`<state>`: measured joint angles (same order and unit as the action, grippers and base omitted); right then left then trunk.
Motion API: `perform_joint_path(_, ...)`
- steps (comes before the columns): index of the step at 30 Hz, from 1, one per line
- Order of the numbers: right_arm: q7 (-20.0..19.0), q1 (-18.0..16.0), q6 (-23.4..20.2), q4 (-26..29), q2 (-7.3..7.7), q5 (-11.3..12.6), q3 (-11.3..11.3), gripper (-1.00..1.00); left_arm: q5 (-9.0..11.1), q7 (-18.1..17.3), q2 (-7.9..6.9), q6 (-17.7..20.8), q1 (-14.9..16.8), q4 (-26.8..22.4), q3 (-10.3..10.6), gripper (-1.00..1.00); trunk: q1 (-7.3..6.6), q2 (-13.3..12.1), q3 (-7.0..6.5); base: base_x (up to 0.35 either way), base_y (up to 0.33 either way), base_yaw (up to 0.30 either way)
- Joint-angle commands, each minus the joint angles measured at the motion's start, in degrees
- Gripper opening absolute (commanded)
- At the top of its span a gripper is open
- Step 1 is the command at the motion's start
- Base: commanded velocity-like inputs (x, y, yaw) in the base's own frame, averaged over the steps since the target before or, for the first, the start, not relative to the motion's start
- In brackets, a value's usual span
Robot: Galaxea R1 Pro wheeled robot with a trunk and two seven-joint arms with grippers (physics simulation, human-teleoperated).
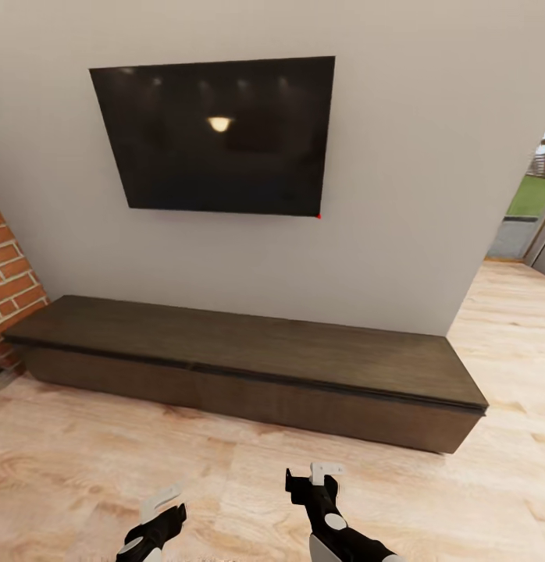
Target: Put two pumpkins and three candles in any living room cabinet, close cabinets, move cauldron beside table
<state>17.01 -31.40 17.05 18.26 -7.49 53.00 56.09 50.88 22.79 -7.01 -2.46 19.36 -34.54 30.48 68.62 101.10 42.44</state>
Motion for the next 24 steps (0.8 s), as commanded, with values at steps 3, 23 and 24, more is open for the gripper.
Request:
perform_joint_path(3,0.31,-0.03,0.27,0.02,0.02,0.46,0.50,1.00,0.55,0.41,-0.10,-0.26,0.07,-0.01,0.46,1.00,-0.01,0.03,0.05,0.000,0.000,0.290)
perform_joint_path(23,0.39,-0.01,0.38,0.02,0.03,0.44,0.55,1.00,0.62,0.49,-0.10,-0.49,0.07,0.09,0.45,1.00,-0.01,0.03,-0.05,0.090,0.153,0.187)
perform_joint_path(24,0.40,-0.03,0.37,0.02,0.03,0.44,0.56,1.00,0.62,0.49,-0.10,-0.50,0.07,0.09,0.45,1.00,-0.01,0.03,-0.07,0.005,0.007,0.272)
